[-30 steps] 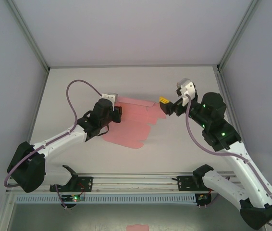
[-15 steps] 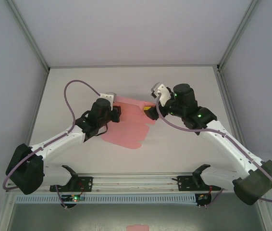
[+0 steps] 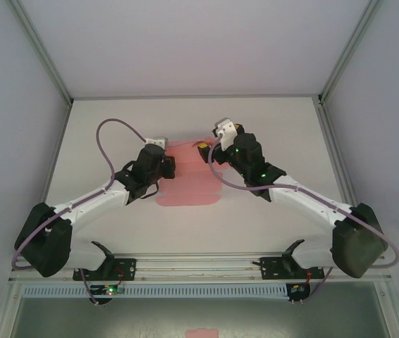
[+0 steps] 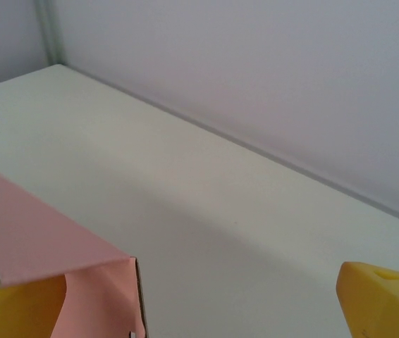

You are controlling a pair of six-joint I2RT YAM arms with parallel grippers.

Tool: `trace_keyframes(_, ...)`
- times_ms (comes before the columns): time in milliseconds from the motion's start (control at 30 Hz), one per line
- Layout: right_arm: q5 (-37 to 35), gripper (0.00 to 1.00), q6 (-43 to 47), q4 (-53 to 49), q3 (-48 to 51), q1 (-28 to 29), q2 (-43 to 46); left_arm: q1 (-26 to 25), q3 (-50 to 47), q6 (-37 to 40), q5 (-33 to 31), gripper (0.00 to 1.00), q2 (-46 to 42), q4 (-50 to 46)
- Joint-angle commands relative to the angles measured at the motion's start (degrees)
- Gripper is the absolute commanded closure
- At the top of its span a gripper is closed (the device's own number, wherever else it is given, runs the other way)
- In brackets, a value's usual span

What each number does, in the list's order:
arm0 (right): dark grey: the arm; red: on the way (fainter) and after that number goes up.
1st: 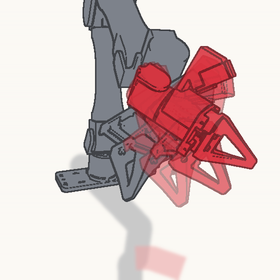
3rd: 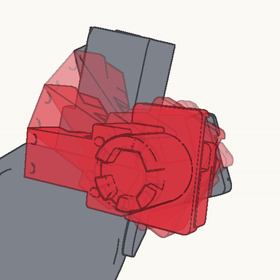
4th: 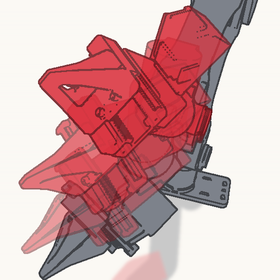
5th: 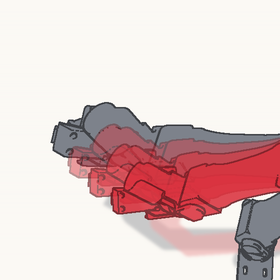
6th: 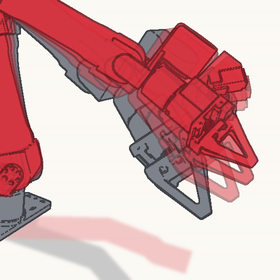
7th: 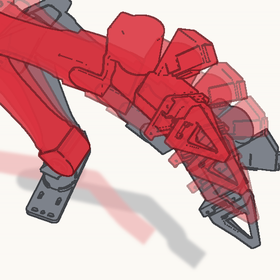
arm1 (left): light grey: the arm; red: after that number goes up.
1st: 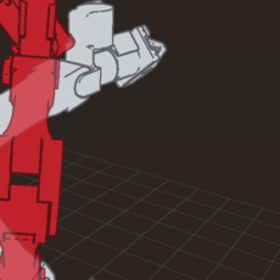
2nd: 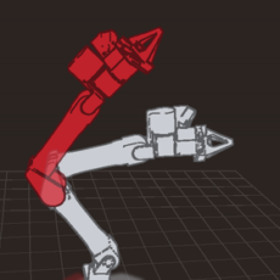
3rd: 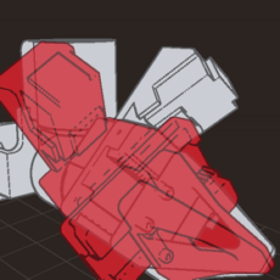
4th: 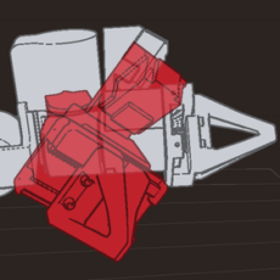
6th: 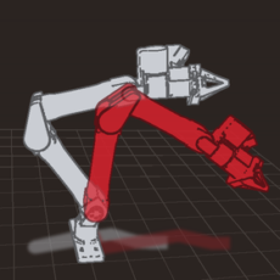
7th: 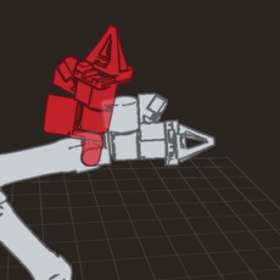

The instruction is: Assemble paper box

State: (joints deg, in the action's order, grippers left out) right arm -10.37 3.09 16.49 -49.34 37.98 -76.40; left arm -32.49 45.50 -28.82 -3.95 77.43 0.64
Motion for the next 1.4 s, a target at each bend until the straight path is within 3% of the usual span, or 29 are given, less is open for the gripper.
trace_keyframes(0, -10.8, 0.02, -2.7, 9.2, -0.3, 1.9, 0.6, -3.0, 2.4, -0.5, 3.7, 1.0, -0.9, 3.5)
trace_keyframes(233, -8.7, 0.02, -1.4, -16.2, 0.3, 1.4, 16.3, -2.5, 2.1, -3.1, -10.1, 1.0, -3.0, -1.2)
trace_keyframes(400, -2.8, 0.02, -7.5, -27.0, 7.9, -2.6, 30.0, -1.6, -0.8, -2.0, -8.6, 1.0, -6.7, 1.9)
trace_keyframes(567, 9.9, 0.02, -10.3, -27.0, 16.1, -9.0, 37.8, -1.5, -2.5, -1.9, -7.3, 1.0, -11.0, 4.2)
trace_keyframes(700, 14.5, 0.02, -9.9, -21.7, 17.8, -9.9, 36.8, -1.6, -3.4, -0.3, -3.4, 1.0, -12.6, 6.2)
trace_keyframes(900, 17.8, 0.02, -7.9, -18.3, 12.8, -9.0, 28.0, -1.5, -3.1, 0.6, -0.6, 1.0, -12.0, 6.2)
trace_keyframes(1133, 13.7, 0.02, -2.9, -19.7, 6.3, -5.6, 21.6, -1.6, -2.9, 5.0, 3.5, 1.0, -9.8, 5.9)
trace_keyframes(1367, 0.9, 0.02, -2.5, -24.3, 4.5, -2.9, 21.7, -1.6, -3.2, 7.9, 2.8, 1.0, -8.5, 5.7)
